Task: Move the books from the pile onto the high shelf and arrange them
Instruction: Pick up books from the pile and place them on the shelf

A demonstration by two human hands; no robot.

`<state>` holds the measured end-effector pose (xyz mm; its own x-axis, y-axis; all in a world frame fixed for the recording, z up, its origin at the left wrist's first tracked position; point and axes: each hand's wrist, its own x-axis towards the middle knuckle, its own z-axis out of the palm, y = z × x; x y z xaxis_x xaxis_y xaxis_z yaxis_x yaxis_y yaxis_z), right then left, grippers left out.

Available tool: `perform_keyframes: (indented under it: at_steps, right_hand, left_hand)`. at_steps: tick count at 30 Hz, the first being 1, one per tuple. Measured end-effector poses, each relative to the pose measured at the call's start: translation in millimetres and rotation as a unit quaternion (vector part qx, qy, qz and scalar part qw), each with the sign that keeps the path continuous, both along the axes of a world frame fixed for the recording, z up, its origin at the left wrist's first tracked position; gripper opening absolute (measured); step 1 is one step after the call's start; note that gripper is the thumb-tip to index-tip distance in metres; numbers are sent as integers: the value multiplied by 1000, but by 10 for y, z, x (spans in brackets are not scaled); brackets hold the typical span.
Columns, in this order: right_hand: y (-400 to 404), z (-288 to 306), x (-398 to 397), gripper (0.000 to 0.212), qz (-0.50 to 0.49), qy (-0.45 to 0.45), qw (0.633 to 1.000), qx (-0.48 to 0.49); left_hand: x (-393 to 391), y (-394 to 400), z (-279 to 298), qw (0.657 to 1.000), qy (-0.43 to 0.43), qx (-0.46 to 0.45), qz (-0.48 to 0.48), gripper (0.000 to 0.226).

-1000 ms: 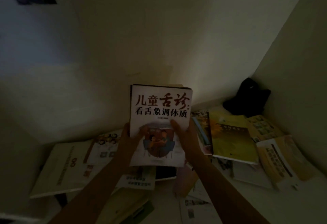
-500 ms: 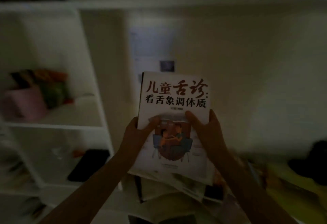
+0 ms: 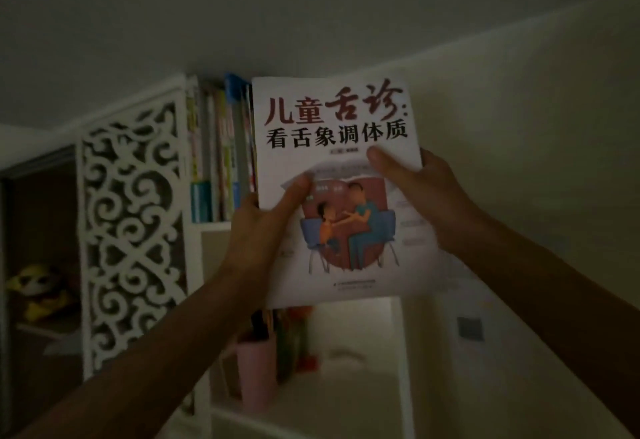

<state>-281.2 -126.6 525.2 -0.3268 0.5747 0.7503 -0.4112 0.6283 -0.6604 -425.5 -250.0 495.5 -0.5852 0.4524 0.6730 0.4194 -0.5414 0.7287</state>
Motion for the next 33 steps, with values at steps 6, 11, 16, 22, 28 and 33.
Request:
perform_keyframes:
  at_steps: [6,11,16,22,28,33]
  right_hand:
    - [535,803,-867,45,11,-14,999,37]
    - [955,932,-1269,81,-197,-73,970,125]
    - [1122,805,-1525,89,-121,-199,934,271]
    - [1240,703,-1665,109,-45,-255,922,288]
    - [1231,740,-1829,118,13,-284,906,314]
    - [1290,778,-1763,119,16,-336,896,291]
  left_hand:
    - [-677,476,784,993,35,75,78,51]
    - [-1049,1062,839,982,79,77,154,60]
    - [-1120,1577,711,966,42,60,250,52]
    - [-1349,1394,577,907,283,77,303,74]
    - [-1947,1092,550,798,522,-94,286,98]
    - [-1872,1263,530,754,524,-137,372,94]
